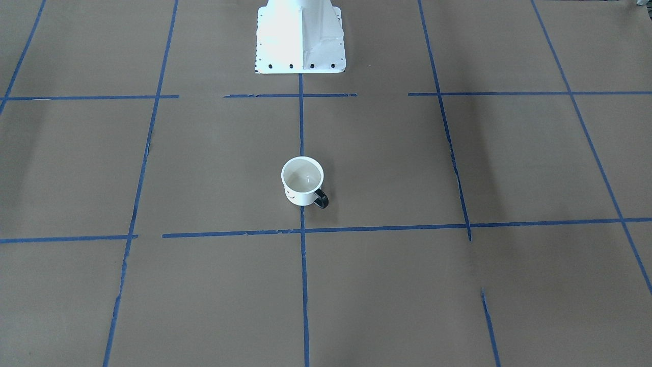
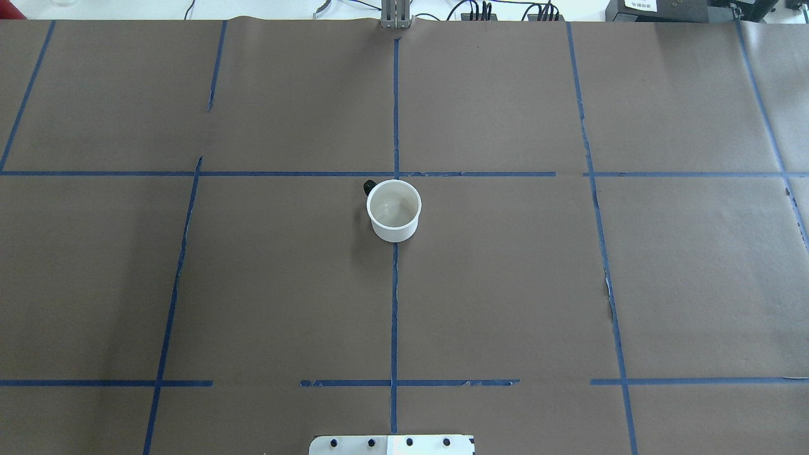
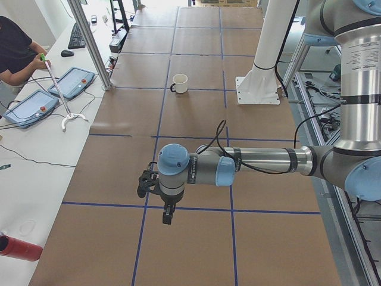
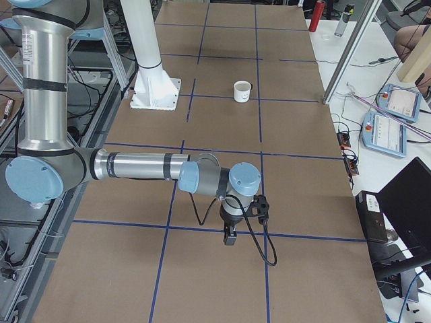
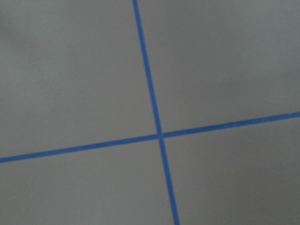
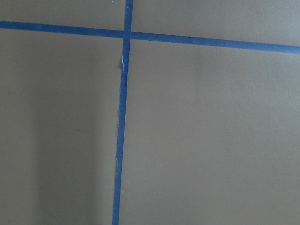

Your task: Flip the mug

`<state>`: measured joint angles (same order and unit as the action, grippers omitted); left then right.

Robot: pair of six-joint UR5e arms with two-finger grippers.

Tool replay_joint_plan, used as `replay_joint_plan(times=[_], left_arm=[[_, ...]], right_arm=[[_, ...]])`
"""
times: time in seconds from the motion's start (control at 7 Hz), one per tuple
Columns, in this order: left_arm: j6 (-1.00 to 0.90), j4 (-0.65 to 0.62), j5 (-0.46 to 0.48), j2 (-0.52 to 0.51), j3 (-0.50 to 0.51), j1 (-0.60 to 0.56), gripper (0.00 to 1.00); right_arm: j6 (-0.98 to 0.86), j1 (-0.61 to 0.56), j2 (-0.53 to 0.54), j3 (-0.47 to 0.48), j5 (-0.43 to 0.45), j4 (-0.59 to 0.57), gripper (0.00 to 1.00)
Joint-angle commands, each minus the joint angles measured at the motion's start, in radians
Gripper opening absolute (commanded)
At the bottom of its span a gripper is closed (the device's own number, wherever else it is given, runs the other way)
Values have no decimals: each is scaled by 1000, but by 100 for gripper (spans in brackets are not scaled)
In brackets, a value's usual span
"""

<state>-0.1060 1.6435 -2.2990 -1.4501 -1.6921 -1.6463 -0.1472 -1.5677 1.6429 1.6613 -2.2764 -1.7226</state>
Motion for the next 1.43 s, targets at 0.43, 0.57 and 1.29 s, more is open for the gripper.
replay_joint_plan(times=[0.43, 0.57, 1.29], left_arm=[[94, 82, -111, 37, 14, 5, 100], [95, 85, -111, 39, 18, 5, 100], [94, 61, -105, 33, -27, 8, 100]], right_arm=[[0, 0, 0, 0, 0, 0, 100], [0, 0, 0, -2, 0, 0, 100], [0, 0, 0, 0, 0, 0, 100]])
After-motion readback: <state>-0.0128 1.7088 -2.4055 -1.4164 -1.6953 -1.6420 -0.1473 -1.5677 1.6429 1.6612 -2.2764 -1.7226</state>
